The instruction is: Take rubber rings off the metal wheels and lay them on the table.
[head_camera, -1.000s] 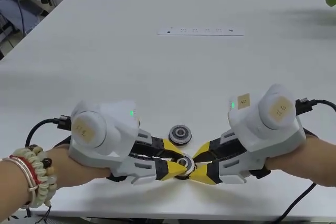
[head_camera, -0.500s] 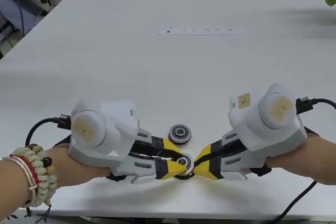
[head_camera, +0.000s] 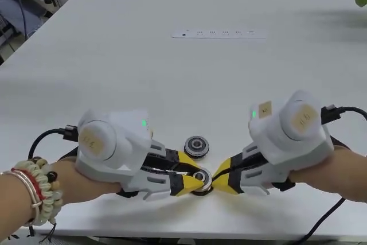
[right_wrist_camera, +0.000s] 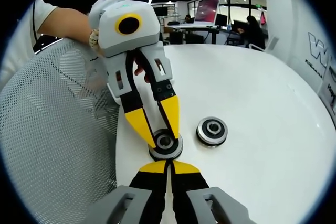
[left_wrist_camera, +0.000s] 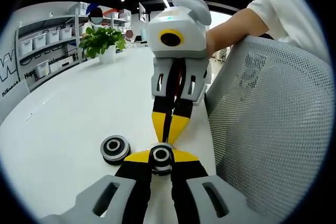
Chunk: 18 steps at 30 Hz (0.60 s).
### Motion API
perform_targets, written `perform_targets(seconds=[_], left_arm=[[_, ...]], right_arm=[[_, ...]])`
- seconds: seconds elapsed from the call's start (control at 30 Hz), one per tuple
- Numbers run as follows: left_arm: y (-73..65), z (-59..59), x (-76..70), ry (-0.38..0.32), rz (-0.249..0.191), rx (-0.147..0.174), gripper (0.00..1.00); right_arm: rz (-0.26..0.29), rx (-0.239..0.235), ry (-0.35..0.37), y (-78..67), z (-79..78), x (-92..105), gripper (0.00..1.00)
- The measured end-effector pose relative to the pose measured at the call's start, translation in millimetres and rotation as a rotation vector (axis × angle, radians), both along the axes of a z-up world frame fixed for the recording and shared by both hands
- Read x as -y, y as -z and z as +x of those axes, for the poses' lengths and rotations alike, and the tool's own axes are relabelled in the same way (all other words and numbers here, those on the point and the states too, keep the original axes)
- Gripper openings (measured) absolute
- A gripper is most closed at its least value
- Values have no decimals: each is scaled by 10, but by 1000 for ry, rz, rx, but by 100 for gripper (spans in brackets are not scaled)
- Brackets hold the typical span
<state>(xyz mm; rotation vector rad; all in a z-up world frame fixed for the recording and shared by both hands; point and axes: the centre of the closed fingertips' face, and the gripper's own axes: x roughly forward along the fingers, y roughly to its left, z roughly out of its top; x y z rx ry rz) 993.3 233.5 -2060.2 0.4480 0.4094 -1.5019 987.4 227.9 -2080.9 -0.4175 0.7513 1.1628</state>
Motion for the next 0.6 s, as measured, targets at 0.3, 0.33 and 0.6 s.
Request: perform_targets(seconds=[0.3,0.33,0.6], left_arm=[[2,8,8,-5,2,3,8],[2,8,8,-6,2,2,8],[2,11,20,-8,2,2,8]], right_arm=[[65,-105,117,-38,38,46,0],[71,-115,124,-37,40,49,0],[198,-283,275,-85,59,78,0]])
